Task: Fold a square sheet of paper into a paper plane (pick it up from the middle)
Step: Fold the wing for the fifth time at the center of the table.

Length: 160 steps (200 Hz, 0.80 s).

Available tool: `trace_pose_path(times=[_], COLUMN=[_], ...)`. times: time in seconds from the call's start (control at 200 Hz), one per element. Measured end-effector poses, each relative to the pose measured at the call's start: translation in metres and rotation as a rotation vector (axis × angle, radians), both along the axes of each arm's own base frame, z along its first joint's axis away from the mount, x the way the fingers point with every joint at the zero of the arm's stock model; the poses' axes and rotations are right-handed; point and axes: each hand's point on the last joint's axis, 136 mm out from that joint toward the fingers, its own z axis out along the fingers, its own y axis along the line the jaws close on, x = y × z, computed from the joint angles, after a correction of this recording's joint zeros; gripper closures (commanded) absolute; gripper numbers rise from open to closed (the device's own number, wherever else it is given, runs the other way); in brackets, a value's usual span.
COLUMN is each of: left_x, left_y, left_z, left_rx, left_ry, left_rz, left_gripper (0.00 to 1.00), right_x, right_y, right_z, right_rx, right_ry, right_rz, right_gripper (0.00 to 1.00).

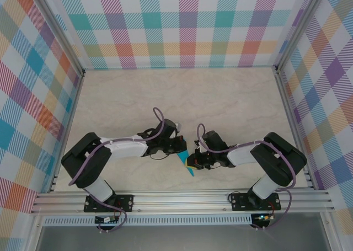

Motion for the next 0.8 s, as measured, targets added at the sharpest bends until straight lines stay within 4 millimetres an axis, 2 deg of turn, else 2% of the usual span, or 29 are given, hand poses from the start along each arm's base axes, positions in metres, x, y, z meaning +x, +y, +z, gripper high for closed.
trace_pose_path(times=[0.115,0.205,0.38,0.61,0.8], left_x=[0.000,0.001,0.003,0.004,0.004], left_y=[0.004,0.008,0.009,0.008,0.008], left_z=[-0.022,-0.031,-0.035,-0.035,-0.035], left_rx=[0.058,0.086,0.097,0.094,0.094], left_ry=[0.029,0.035,0.034,0.031,0.031], left_rz=[0.020,0.036,0.043,0.043,0.043], left_gripper=[1.00,1.00,1.00,1.00,1.00], right_x=[0.000,0.000,-0.003,-0.006,-0.013], right_y=[0.000,0.000,-0.005,-0.008,-0.007], right_z=[0.000,0.001,0.004,0.023,0.019], right_rx=[-0.001,-0.005,-0.032,-0.020,-0.037], right_ry=[-0.002,-0.006,0.014,-0.006,0.016], right_rz=[-0.002,-0.003,-0.025,-0.030,-0.014], right_gripper=[1.00,1.00,0.98,0.92,0.92])
